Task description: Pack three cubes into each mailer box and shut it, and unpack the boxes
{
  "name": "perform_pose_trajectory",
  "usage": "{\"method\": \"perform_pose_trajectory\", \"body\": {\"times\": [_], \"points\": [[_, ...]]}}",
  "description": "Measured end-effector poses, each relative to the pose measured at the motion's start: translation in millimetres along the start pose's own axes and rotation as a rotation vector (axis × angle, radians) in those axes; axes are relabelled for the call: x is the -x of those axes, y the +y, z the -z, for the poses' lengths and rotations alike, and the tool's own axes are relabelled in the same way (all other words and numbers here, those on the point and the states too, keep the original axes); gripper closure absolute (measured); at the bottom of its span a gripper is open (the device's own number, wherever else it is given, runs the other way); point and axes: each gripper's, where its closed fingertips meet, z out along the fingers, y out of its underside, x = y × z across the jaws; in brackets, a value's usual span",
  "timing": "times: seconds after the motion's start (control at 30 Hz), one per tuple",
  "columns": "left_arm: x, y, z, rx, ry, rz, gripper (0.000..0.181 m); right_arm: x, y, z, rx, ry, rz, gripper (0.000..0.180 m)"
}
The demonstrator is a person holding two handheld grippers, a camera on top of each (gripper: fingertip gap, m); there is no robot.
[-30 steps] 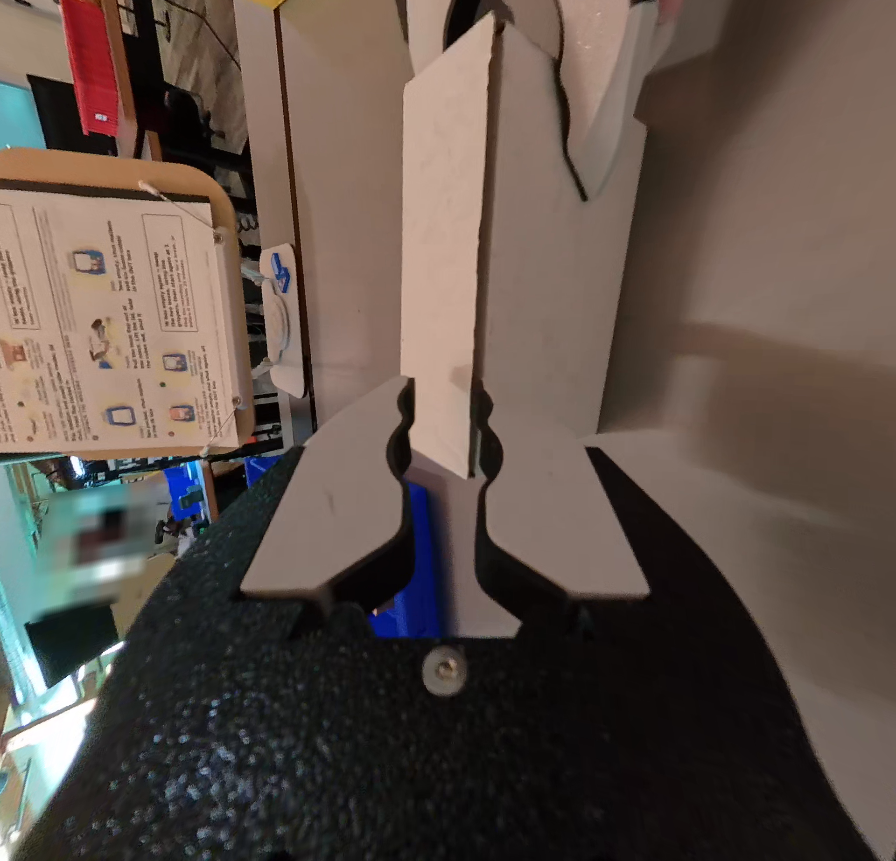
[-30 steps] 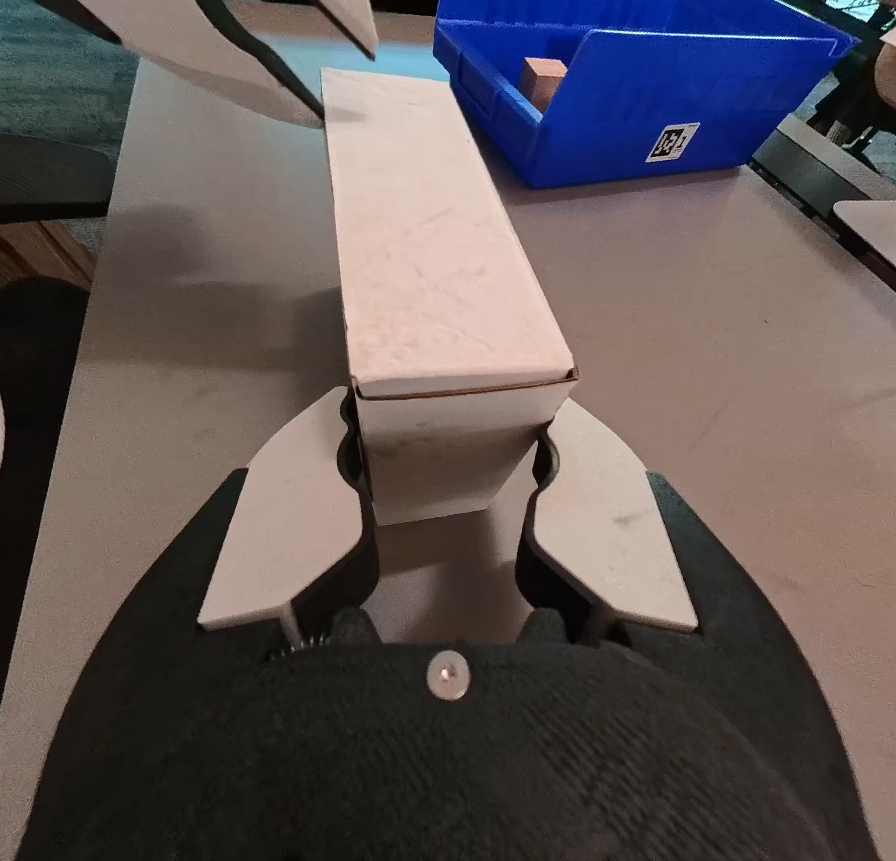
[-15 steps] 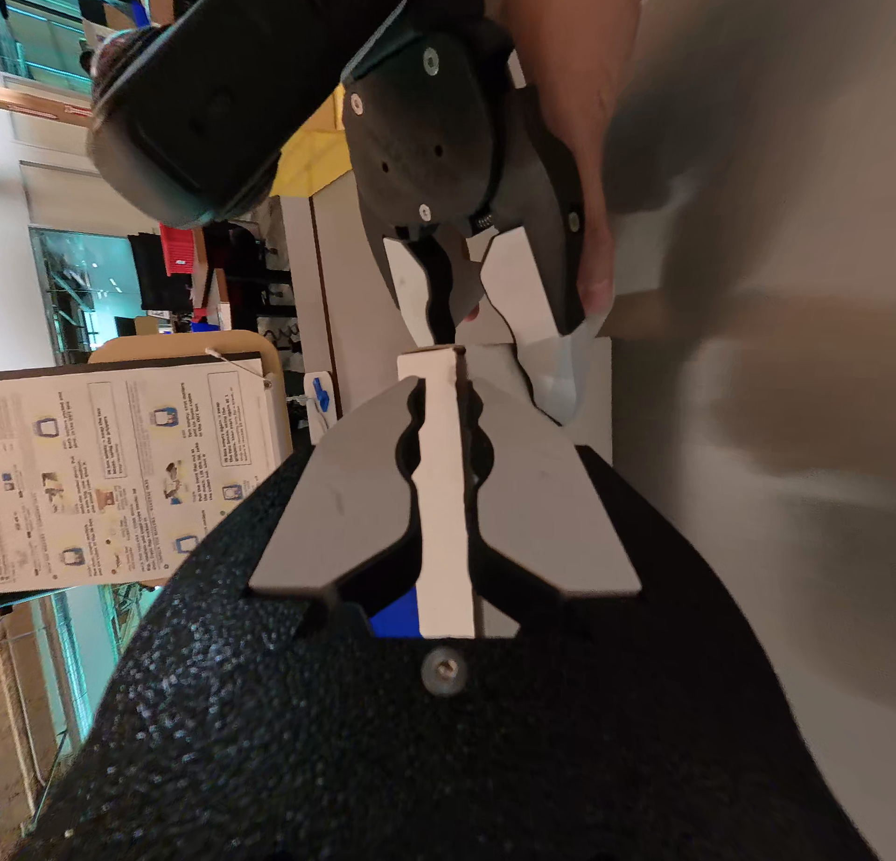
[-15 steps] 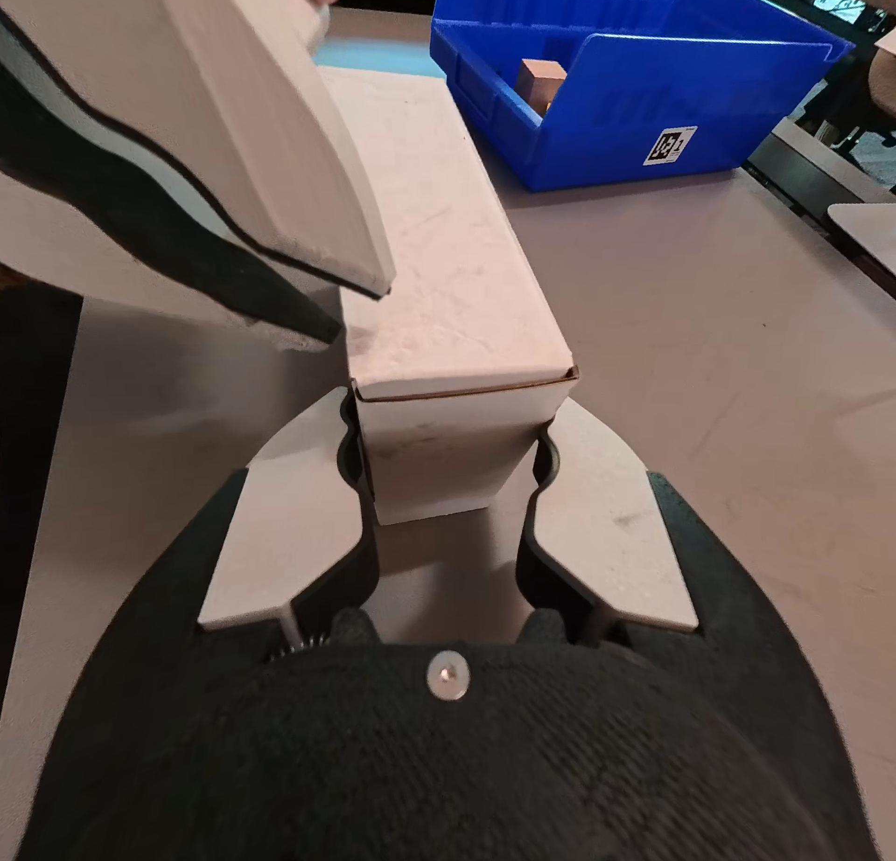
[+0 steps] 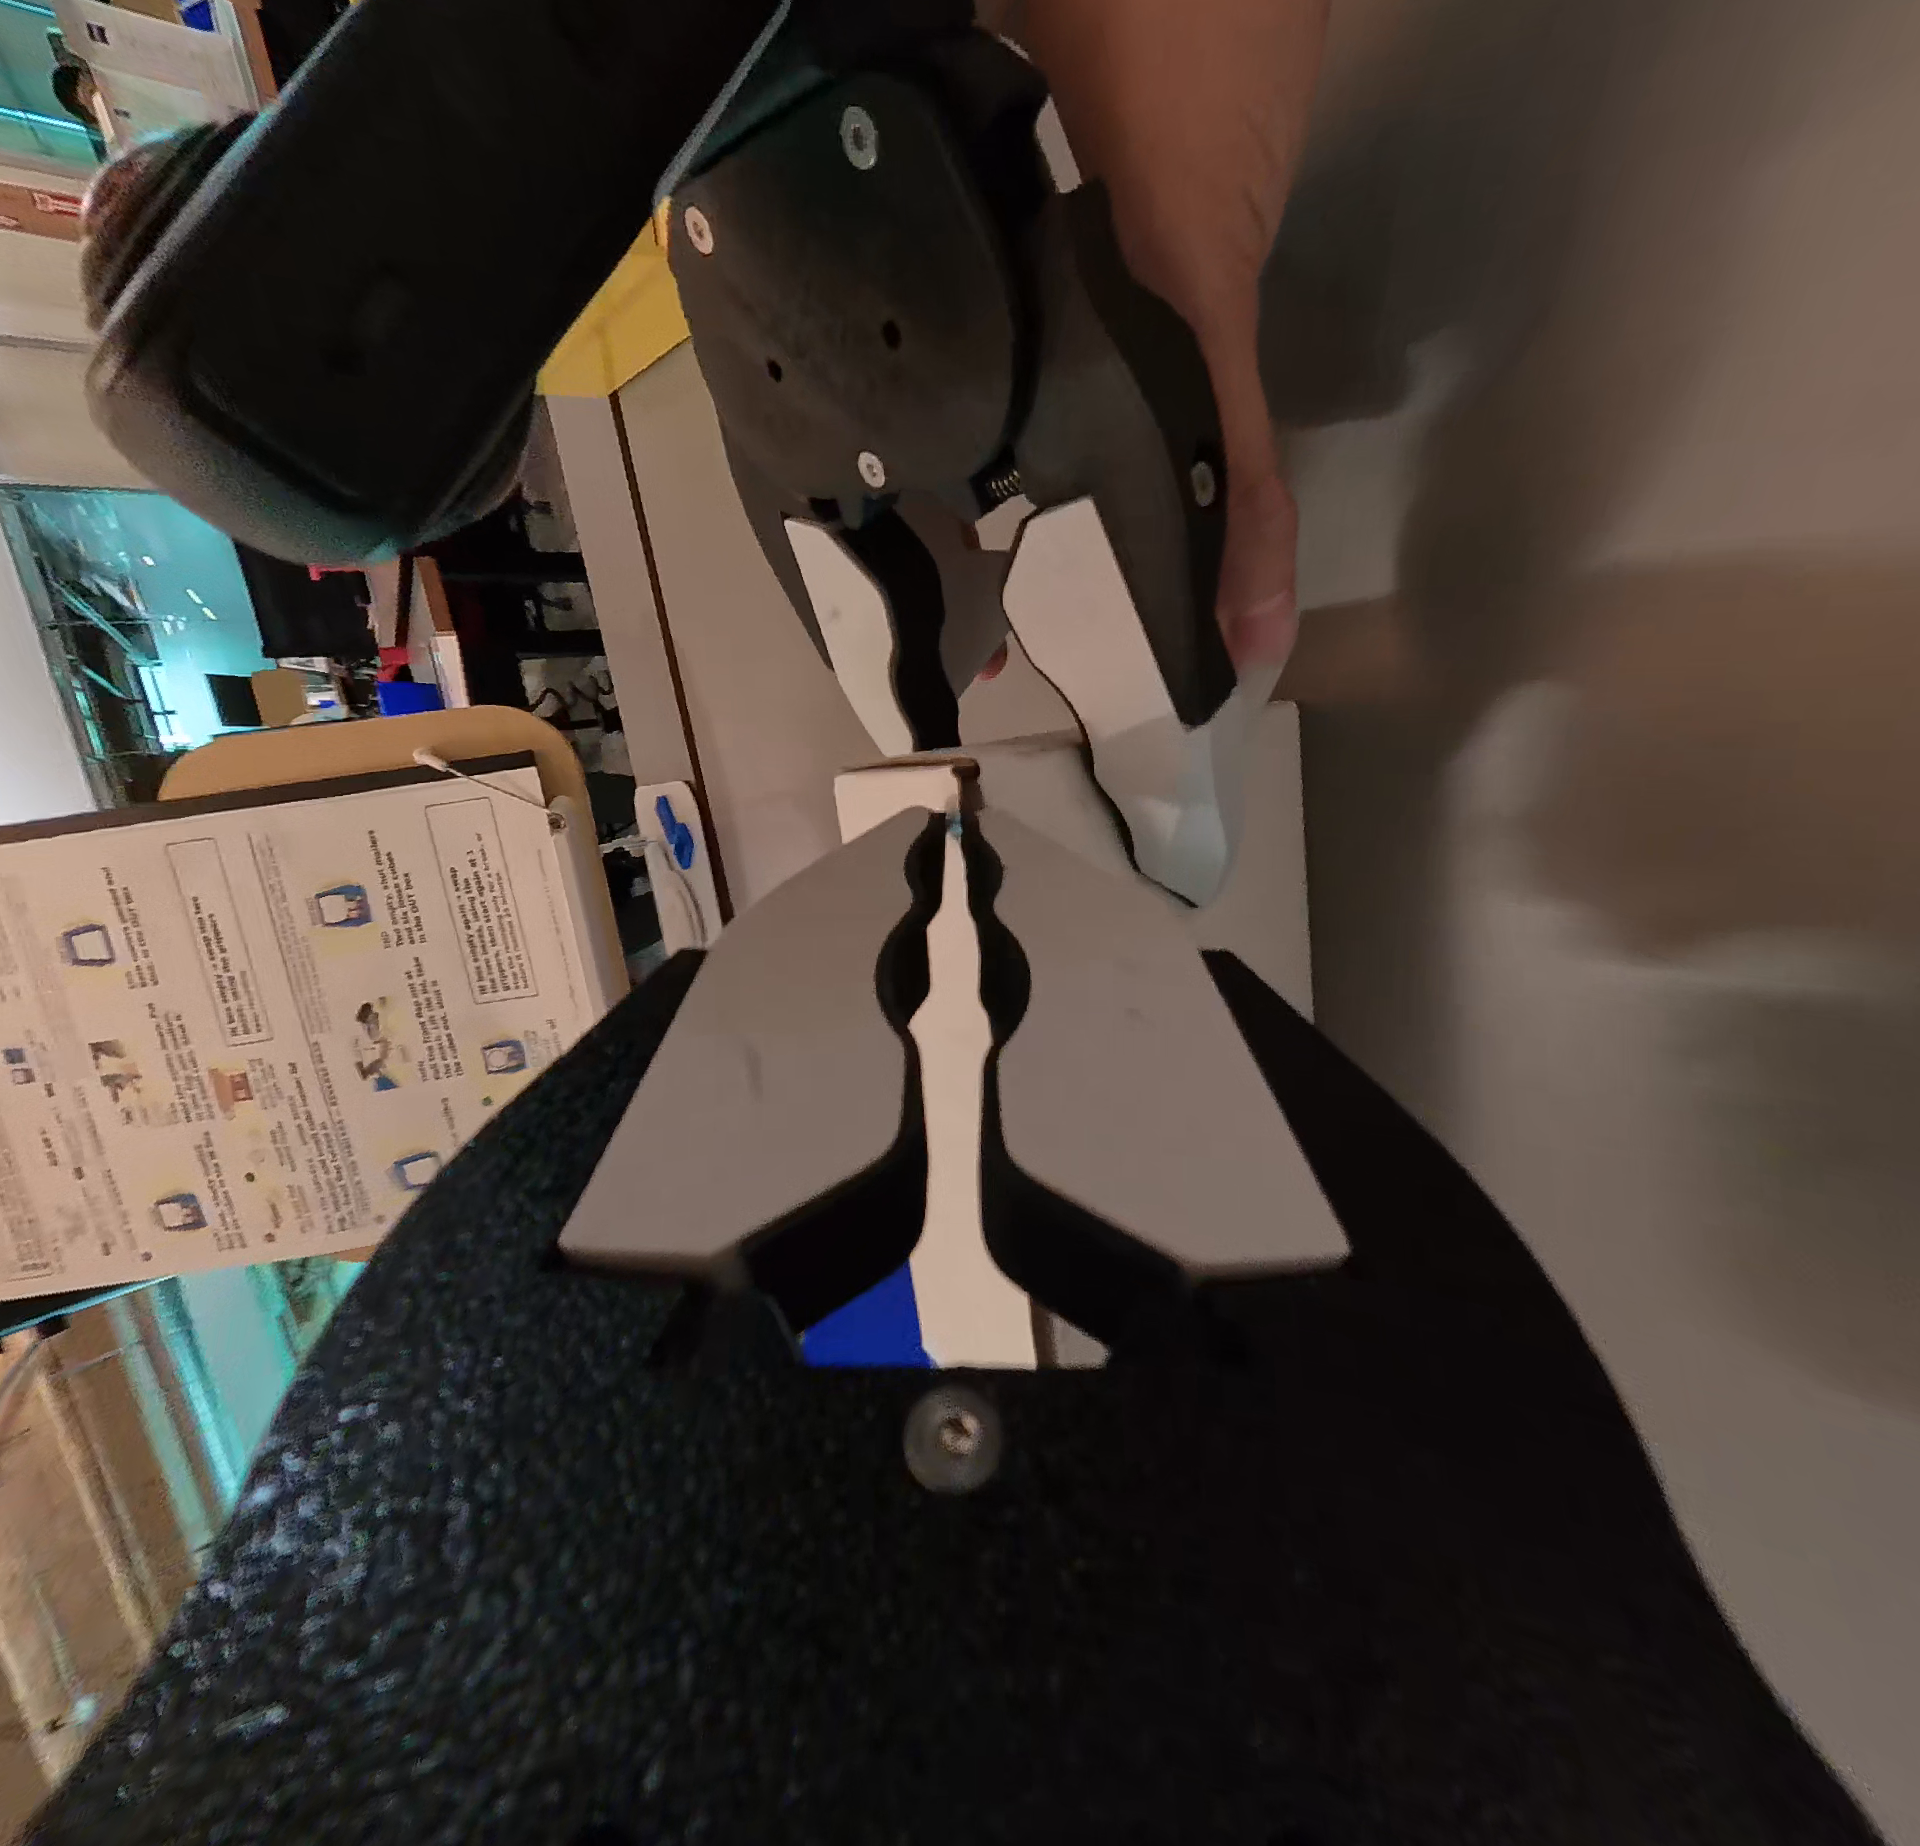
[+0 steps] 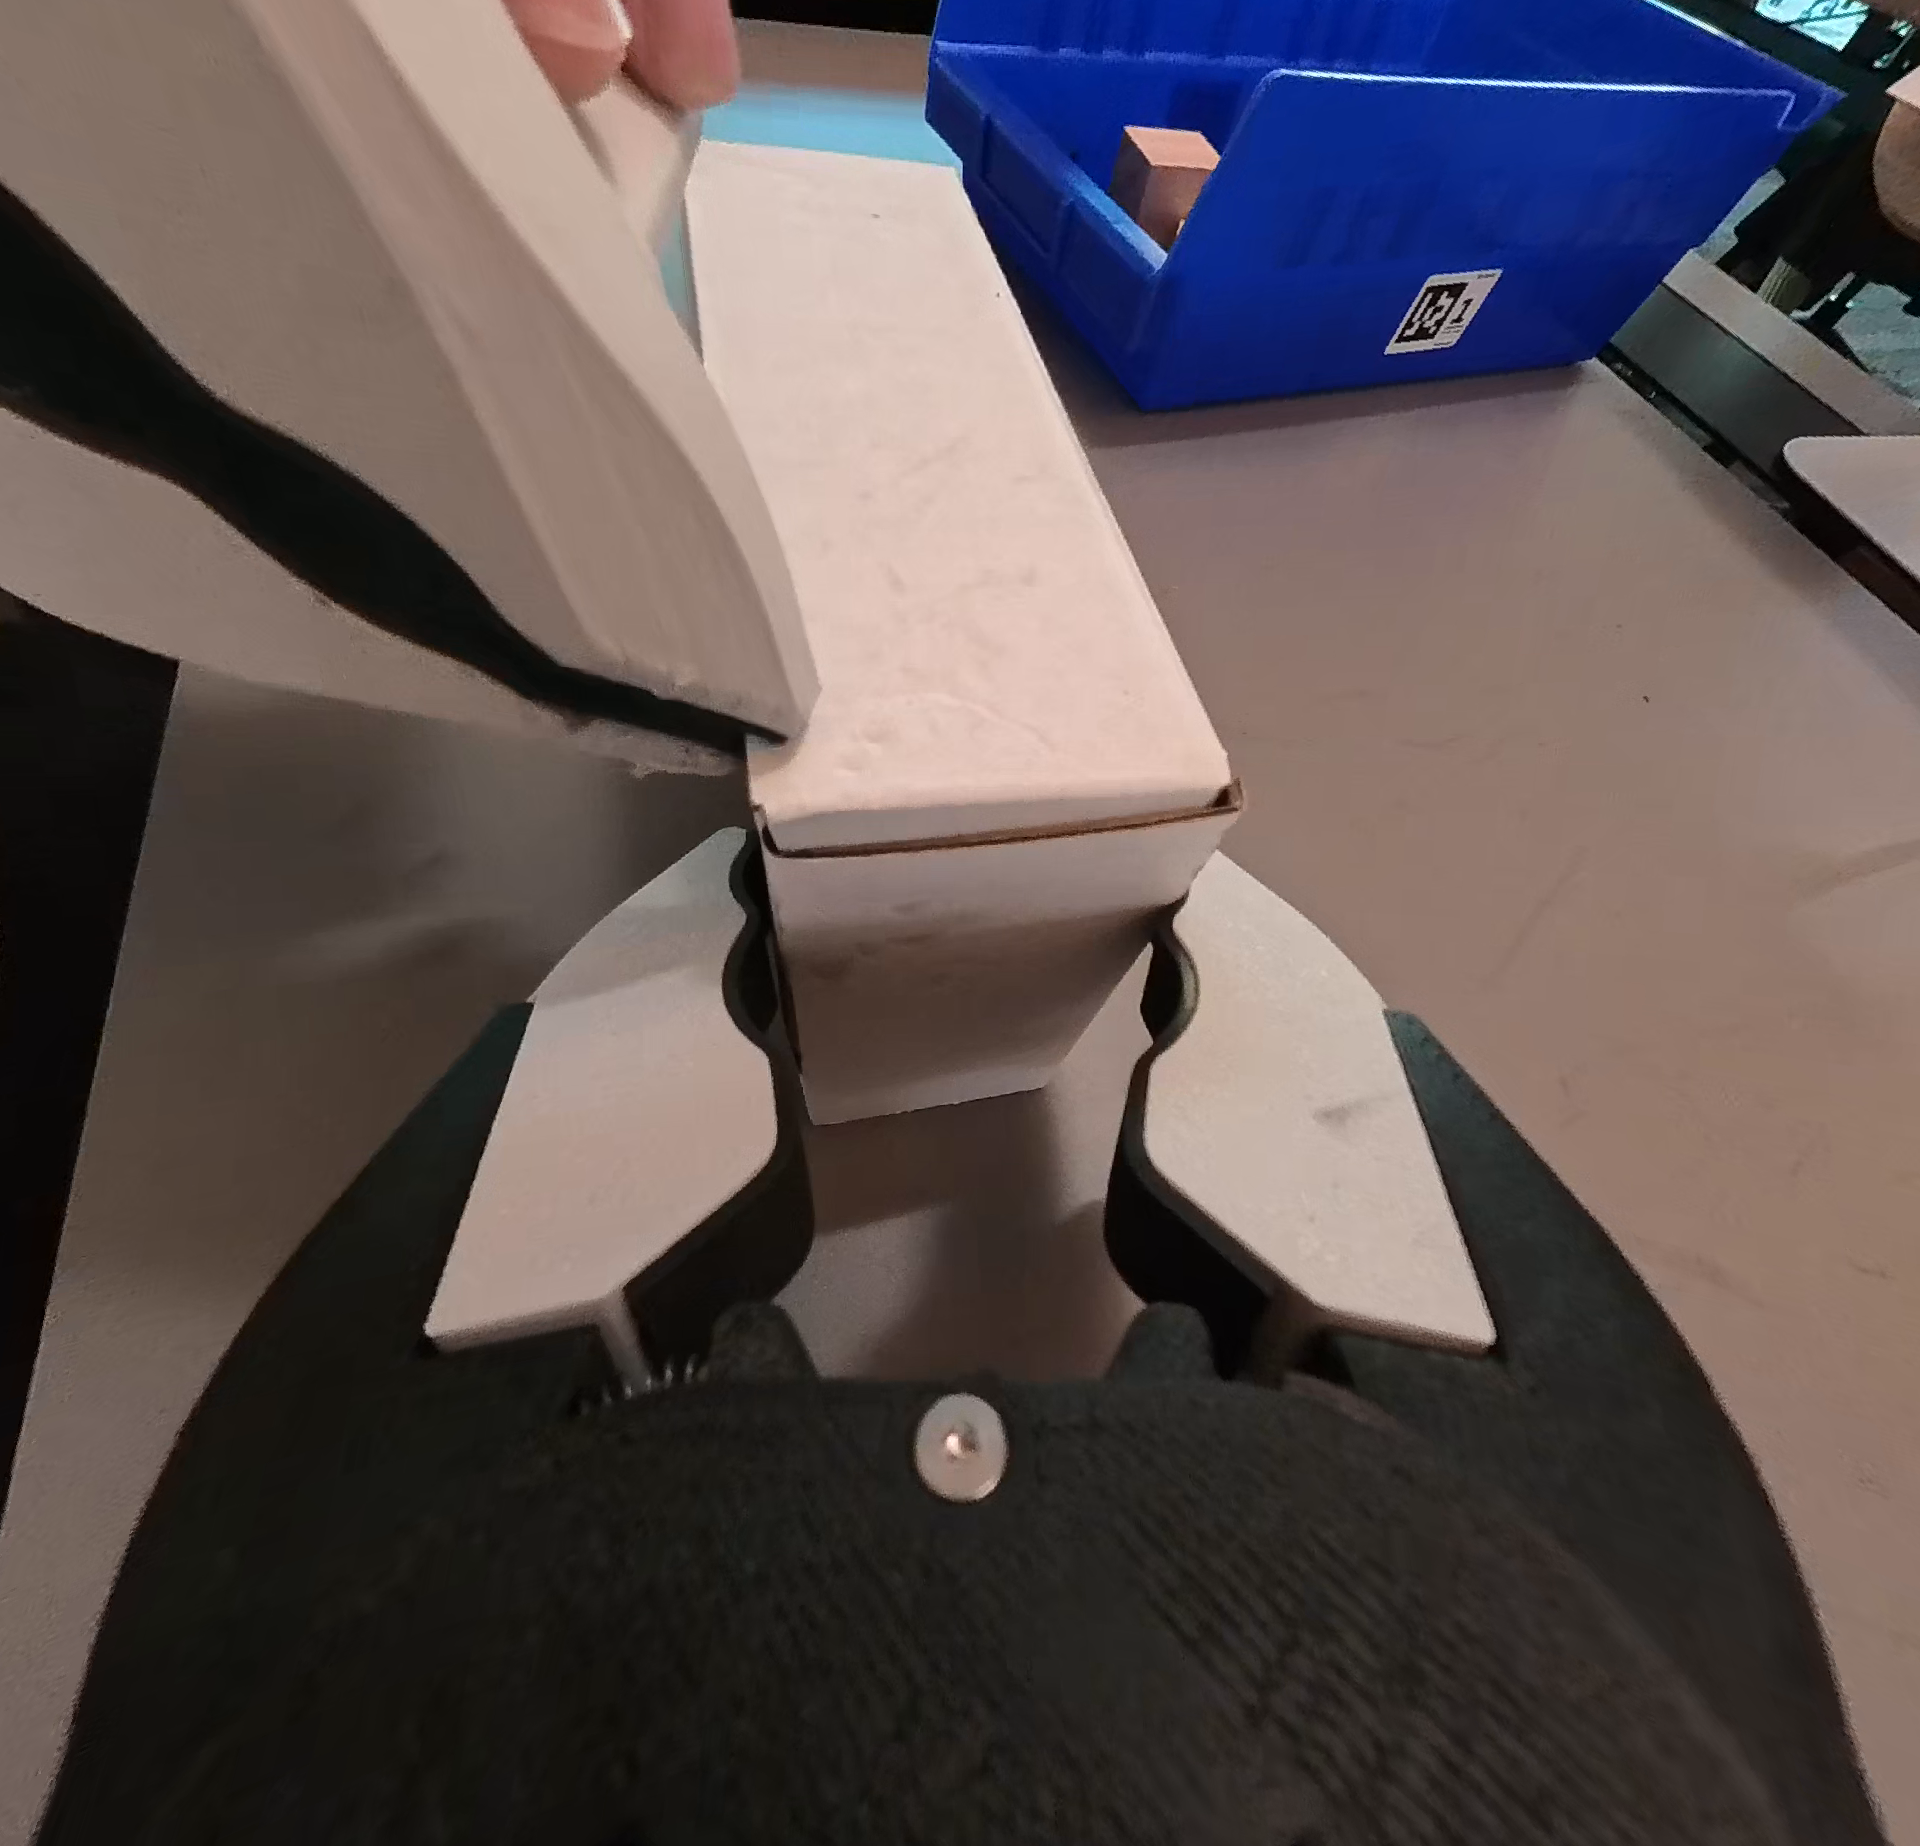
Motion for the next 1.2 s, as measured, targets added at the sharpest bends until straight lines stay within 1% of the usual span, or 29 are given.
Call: {"method": "perform_pose_trajectory", "body": {"times": [0.17,0.27,0.33,0.47,0.53,0.63,0.77,0.83,0.87,0.9,0.97,1.07,1.1,1.17,1.2], "points": [[1.5,-0.2,-0.8,0.01,-0.035,-0.085,0.178,-0.3,0.5,-0.1,0.005,-0.001,-0.004,0.11],[7.3,-0.1,0.1,0.013,-0.096,-0.111,0.18,-0.7,1.1,-0.1,0.011,0.003,-0.004,0.11],[16.0,0.3,1.6,0.007,-0.162,-0.074,0.18,-0.7,1.5,0.1,0.023,0.006,0.001,0.11],[17.9,0.9,1.5,-0.004,-0.193,0.016,0.178,-1.0,1.8,0.0,0.033,0.007,-0.005,0.11],[11.9,2.0,1.6,-0.043,-0.162,0.052,0.179,-0.6,1.3,0.2,0.022,0.008,-0.005,0.11],[11.0,29.1,5.8,0.033,-0.154,0.096,0.17,0.5,0.6,0.7,0.012,0.008,0.006,0.11],[7.4,57.8,18.5,0.051,-0.14,0.159,0.162,0.7,0.0,0.3,-0.003,-0.002,0.003,0.11],[7.5,65.6,22.4,0.058,-0.145,0.163,0.159,1.8,-0.2,0.2,-0.007,-0.013,0.003,0.11],[6.1,65.8,22.0,0.058,-0.138,0.157,0.164,3.0,-0.2,-0.3,-0.006,-0.021,0.001,0.111],[4.3,65.8,21.0,0.068,-0.133,0.139,0.175,3.2,-0.4,-0.8,-0.005,-0.021,0.001,0.111],[13.9,66.0,23.2,0.08,-0.214,0.137,0.18,2.9,0.6,-0.7,0.015,-0.015,0.005,0.111],[17.6,64.4,23.4,0.018,-0.194,0.357,0.178,2.9,2.0,0.9,0.036,-0.009,0.012,0.111],[16.6,65.5,22.6,0.007,-0.185,0.397,0.177,2.9,1.9,0.8,0.034,-0.008,0.011,0.111],[9.4,68.3,21.5,0.008,-0.166,0.355,0.176,3.1,0.7,-0.3,0.022,-0.011,0.002,0.111],[7.3,72.7,22.2,0.024,-0.174,0.315,0.17,3.5,0.2,-0.4,0.015,-0.014,0.008,0.11]]}}
